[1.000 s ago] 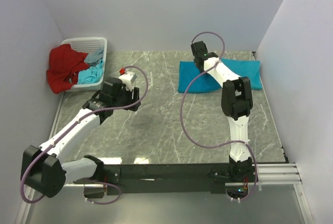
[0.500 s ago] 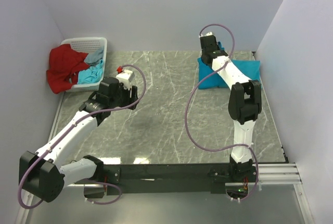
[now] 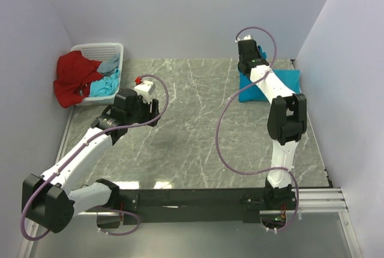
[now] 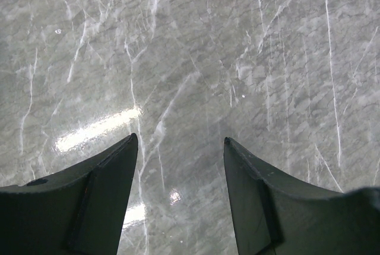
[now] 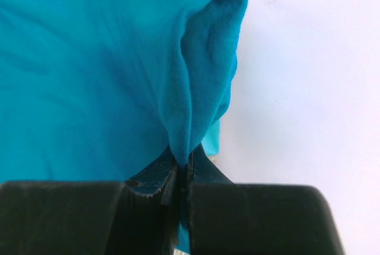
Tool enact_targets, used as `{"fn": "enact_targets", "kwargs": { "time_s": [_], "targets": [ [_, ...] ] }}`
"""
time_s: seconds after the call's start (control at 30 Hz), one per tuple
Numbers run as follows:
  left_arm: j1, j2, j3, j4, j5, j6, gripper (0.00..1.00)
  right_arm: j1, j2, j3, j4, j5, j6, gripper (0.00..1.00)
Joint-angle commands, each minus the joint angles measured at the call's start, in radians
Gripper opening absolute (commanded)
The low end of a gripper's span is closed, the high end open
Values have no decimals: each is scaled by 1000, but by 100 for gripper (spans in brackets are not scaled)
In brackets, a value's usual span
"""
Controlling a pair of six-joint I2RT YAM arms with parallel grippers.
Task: Fold and stack the t-shirts
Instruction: Neatly place the folded tshirt to the corner
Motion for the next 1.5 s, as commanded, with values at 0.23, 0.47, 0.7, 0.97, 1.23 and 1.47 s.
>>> {"fn": "enact_targets", "kwargs": {
  "time_s": [0.23, 0.47, 0.7, 0.97, 1.23, 1.47],
  "targets": [
    [5, -16, 3, 23, 15, 17, 65, -11, -118, 12, 69, 6, -29, 0],
    [5, -16, 4, 21, 15, 19, 65, -12, -132, 26, 60, 8, -30, 0],
    [5, -17, 3, 21, 15, 20, 65, -12, -152, 40, 40, 5, -29, 0],
    [5, -16, 3, 21, 15, 20, 65, -11, -175, 46, 14, -1, -18, 0],
    [5, -10, 4, 18, 15, 22, 65, -11, -190, 52, 3, -8, -18, 0],
    [5, -8, 3, 16, 15, 23, 65, -11, -185, 51, 9, -6, -27, 0]
  ]
}}
